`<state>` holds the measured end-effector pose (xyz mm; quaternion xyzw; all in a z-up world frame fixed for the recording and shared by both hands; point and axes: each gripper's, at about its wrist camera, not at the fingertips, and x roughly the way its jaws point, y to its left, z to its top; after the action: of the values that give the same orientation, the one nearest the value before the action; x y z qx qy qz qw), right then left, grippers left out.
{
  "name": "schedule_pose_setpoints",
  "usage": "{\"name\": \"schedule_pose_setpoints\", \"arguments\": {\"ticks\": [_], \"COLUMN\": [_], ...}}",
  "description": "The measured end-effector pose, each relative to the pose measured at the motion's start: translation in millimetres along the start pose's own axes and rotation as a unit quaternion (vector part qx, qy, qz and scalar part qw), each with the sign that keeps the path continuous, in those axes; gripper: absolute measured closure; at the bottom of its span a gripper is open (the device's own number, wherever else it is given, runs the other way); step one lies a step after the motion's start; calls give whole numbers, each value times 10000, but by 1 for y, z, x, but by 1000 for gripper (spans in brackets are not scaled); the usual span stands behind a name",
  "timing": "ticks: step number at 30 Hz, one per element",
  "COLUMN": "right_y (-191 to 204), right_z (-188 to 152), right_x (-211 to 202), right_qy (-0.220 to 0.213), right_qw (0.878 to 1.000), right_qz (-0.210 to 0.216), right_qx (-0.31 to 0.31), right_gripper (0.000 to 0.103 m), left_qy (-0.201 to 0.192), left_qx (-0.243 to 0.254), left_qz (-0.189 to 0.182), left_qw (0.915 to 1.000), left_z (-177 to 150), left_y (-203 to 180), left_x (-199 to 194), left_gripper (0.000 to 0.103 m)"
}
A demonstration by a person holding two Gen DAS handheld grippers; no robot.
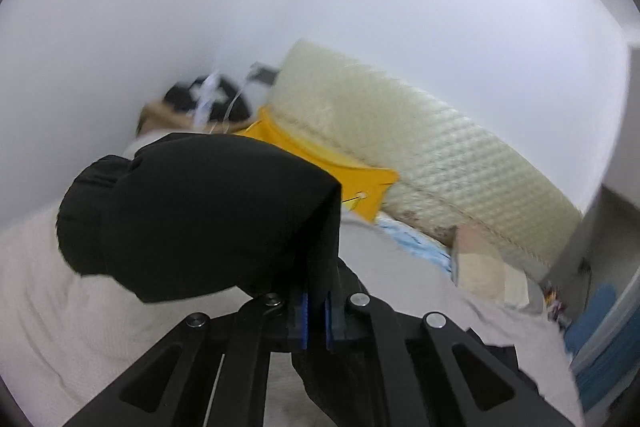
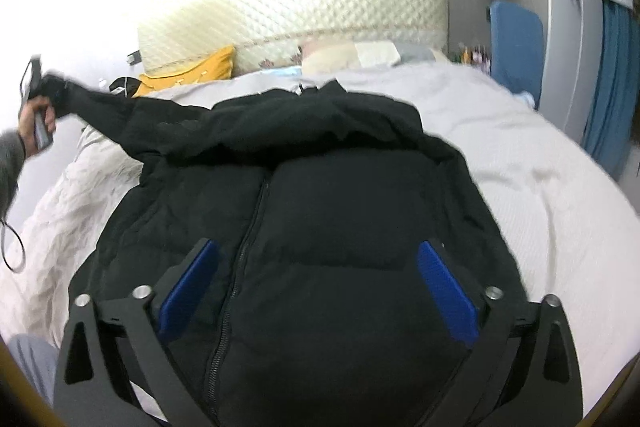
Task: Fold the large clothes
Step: 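Lift the sleeve with the left tool and fold it across the jacket body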
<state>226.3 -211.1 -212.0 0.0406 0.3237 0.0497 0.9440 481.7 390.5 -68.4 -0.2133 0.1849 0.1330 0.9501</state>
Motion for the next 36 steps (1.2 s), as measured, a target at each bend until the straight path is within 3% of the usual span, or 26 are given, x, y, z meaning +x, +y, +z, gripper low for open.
{"name": "schedule_pose_setpoints", "arguments": {"ticks": [8, 14, 18, 23, 26, 36], "right_y": [-15, -38, -57, -87, -100, -126], "right_z": [-4, -1, 3, 8, 10, 8], "right_x": [-15, -23, -28, -33, -29, -13], "right_qy": [-248, -385, -506, -637, -614, -438], "right_qw": [9996, 9991, 9982, 9967, 9959, 9941], "right_qz": [-70, -186, -309, -318, -380, -205], "right_qx": [-102, 57, 77, 386, 541, 966], "right_gripper": [0, 0, 0, 0, 0, 0], "left_qy": [-128, -476, -475, -401, -339, 468], "left_qx": [1188, 1862, 2299, 2902, 2965, 3428], "left_qz": [-172, -281, -450, -806, -1216, -1810], "left_qw": [9927, 9810, 9710, 9527, 9467, 9206], "left_z": [7, -15, -39, -88, -125, -259], "left_y": [-136, -233, -294, -371, -403, -484], "left_x": [-52, -94, -106, -115, -121, -98], "left_gripper": [99, 99, 99, 99, 99, 100]}}
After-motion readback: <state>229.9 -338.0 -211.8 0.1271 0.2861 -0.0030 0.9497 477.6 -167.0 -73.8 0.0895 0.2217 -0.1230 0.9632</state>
